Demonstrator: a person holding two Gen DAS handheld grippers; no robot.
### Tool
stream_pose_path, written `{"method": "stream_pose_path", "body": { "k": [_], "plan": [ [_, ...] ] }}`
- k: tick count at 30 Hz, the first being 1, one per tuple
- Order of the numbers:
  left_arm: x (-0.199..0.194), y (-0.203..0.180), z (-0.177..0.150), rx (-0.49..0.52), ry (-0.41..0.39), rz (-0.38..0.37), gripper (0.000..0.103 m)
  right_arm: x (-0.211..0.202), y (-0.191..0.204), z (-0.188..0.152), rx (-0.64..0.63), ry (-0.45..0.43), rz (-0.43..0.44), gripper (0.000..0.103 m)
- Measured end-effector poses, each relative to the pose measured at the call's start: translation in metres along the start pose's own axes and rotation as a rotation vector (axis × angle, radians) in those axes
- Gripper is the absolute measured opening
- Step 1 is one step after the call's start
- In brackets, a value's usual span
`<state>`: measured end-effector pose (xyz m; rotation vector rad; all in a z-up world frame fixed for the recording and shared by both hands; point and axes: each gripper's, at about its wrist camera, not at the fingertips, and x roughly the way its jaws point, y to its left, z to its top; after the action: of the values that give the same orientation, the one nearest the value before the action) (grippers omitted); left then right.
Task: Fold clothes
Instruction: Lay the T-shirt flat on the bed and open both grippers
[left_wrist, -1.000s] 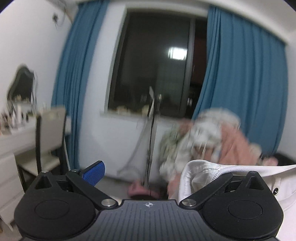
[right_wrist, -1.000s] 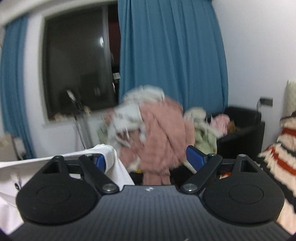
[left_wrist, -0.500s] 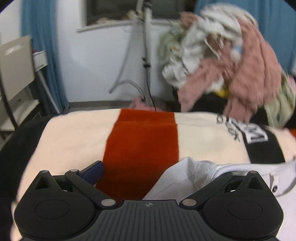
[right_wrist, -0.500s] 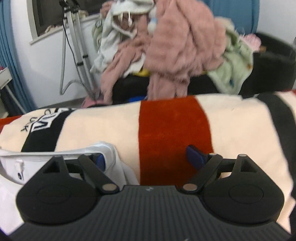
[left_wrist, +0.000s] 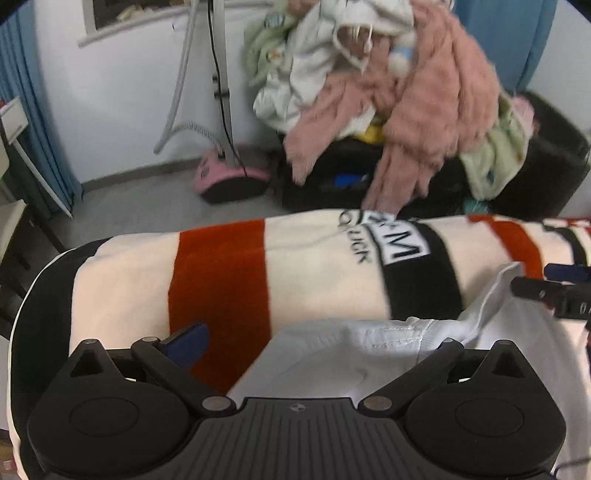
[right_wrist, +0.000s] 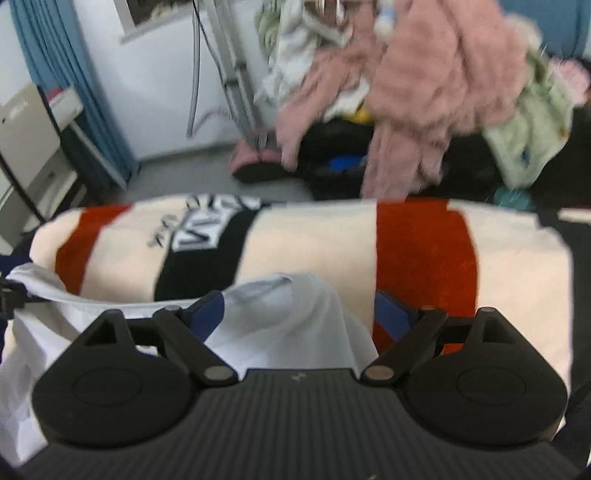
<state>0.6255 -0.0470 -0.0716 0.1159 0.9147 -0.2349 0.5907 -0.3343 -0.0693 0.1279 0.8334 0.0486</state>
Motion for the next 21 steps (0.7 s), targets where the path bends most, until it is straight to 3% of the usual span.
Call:
{"method": "stream_pose_path", "body": {
  "k": [3, 5, 9, 15, 17, 21],
  "plan": [
    [-0.009, -0.014, -0.023, 0.002, -0.076, 0.118, 0.103, -0.036, 0.014, -0.026, -0.006, -0.085, -0.043, 0.089],
    [-0.015, -0.02, -0.044, 0.001, -0.12, 0.179, 0.103, -0.074, 0.023, -0.059, 0.006, -0.166, -0.101, 0.089],
    [-0.022, -0.028, -0.083, -0.024, -0.179, 0.26, 0.103, -0.151, 0.024, -0.138, 0.119, -0.278, -0.129, 0.09],
    [-0.028, -0.044, -0.102, -0.083, -0.172, 0.282, 0.103, -0.244, 0.022, -0.261, 0.254, -0.209, -0.118, 0.09],
    [-0.03, -0.049, -0.107, -0.109, -0.17, 0.282, 0.103, -0.262, 0.019, -0.289, 0.296, -0.186, -0.098, 0.09],
    [-0.023, -0.055, -0.104, -0.142, -0.152, 0.299, 0.103, -0.264, 0.018, -0.315, 0.283, -0.205, -0.067, 0.09]
  ]
}}
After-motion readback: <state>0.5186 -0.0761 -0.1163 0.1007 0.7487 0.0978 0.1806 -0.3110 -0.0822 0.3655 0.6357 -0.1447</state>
